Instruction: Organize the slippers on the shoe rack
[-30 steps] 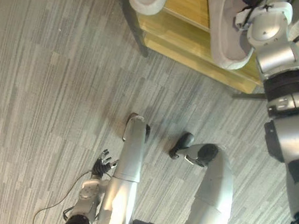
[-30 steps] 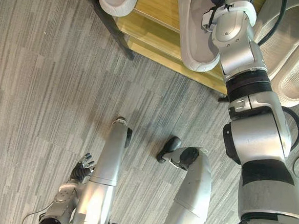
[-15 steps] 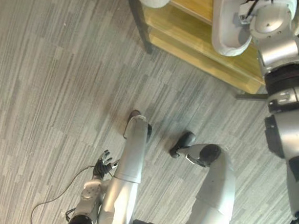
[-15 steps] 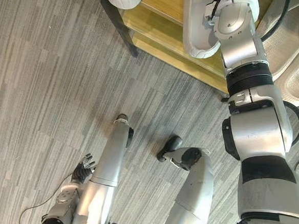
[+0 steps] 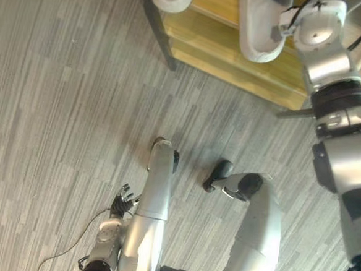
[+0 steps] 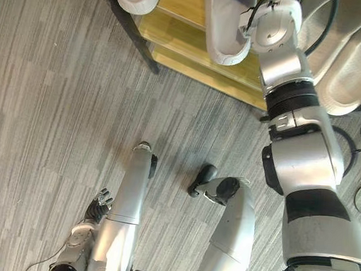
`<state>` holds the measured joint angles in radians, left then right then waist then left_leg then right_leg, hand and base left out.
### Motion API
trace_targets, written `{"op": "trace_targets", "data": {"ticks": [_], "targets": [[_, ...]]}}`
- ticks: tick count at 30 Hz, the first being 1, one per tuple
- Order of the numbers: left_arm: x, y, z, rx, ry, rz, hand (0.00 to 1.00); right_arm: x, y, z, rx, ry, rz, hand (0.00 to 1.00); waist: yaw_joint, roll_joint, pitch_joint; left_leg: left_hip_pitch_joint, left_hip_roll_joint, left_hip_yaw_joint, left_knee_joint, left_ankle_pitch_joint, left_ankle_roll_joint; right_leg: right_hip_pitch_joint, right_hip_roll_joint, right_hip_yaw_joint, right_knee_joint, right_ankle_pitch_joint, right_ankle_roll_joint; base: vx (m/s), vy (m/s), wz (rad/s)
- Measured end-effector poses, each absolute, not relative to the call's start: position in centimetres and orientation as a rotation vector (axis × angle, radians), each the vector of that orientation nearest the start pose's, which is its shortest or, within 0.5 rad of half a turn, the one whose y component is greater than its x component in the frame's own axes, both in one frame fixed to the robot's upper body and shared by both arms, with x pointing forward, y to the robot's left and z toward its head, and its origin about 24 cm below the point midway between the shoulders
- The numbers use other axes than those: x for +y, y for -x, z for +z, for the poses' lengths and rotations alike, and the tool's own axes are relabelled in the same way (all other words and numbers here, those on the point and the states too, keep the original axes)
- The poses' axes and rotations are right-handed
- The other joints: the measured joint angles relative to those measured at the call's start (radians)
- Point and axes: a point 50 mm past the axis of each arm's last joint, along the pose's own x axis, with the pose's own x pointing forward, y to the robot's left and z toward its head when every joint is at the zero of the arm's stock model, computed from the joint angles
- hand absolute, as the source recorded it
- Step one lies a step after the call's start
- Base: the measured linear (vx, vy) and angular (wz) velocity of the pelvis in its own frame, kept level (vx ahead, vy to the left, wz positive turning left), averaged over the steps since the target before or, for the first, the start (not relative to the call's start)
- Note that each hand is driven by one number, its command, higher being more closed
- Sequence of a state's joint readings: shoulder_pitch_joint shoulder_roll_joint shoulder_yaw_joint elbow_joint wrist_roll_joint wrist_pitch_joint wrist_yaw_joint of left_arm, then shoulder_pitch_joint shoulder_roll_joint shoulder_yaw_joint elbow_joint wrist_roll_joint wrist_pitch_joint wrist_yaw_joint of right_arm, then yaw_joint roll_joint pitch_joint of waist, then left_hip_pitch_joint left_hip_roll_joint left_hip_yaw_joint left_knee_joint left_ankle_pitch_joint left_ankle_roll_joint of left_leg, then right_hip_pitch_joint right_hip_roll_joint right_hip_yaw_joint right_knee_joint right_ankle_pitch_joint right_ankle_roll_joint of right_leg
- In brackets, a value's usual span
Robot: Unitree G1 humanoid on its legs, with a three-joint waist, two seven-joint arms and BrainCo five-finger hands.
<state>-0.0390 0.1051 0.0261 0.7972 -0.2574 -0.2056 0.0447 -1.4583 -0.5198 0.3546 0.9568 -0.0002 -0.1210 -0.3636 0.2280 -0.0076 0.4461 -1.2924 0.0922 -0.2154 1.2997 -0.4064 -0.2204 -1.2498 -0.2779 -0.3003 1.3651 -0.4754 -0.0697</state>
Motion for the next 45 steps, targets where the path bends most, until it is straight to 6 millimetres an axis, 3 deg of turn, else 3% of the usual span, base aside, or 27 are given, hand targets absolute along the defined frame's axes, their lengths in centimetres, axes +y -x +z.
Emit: {"op": "trace_targets", "data": {"ticks": [4,17,22,28,45], "targets": [[19.9,-19.6,-10.4,0.592,0.117,0.246,0.0,-16.3,-40.3,33.8,-0.655,0.545,-0.295,0.0,-0.007,0.0,-0.02,0.025,0.022,0.014,0.012,-0.005,0.009,0.026,0.005,0.0,0.004,0.0,0.0,-0.01,0.011,-0.09],[20.8,-18.8,-11.2,0.666,0.082,0.298,0.0,-13.1,-38.6,32.6,-0.758,0.394,-0.176,0.0,-0.022,-0.018,-0.046,0.096,0.059,0.046,0.008,-0.011,0.019,0.079,0.017,0.008,-0.003,0.002,-0.001,0.01,-0.003,-0.07],[21.2,-18.5,-11.4,0.692,0.055,0.302,0.0,-12.7,-38.6,30.9,-0.726,0.345,-0.155,0.0,-0.024,-0.028,-0.068,0.114,0.066,0.052,-0.007,-0.011,0.019,0.097,0.018,0.004,-0.019,0.003,-0.001,0.01,-0.002,-0.01],[21.2,-18.0,-11.2,0.658,0.066,0.27,0.0,-12.0,-38.9,28.6,-0.655,0.266,-0.102,0.0,-0.02,-0.022,-0.117,0.132,0.072,0.065,-0.034,-0.012,0.021,0.111,0.021,0.004,-0.047,0.007,0.001,0.06,0.007,-0.02],[21.3,-18.1,-11.1,0.644,0.128,0.322,0.0,-13.0,-39.3,27.5,-0.577,0.005,-0.124,0.0,-0.02,-0.021,-0.116,0.13,0.07,0.069,-0.042,-0.019,0.03,0.119,0.023,0.004,-0.069,0.009,0.007,0.03,0.022,0.0]]}}
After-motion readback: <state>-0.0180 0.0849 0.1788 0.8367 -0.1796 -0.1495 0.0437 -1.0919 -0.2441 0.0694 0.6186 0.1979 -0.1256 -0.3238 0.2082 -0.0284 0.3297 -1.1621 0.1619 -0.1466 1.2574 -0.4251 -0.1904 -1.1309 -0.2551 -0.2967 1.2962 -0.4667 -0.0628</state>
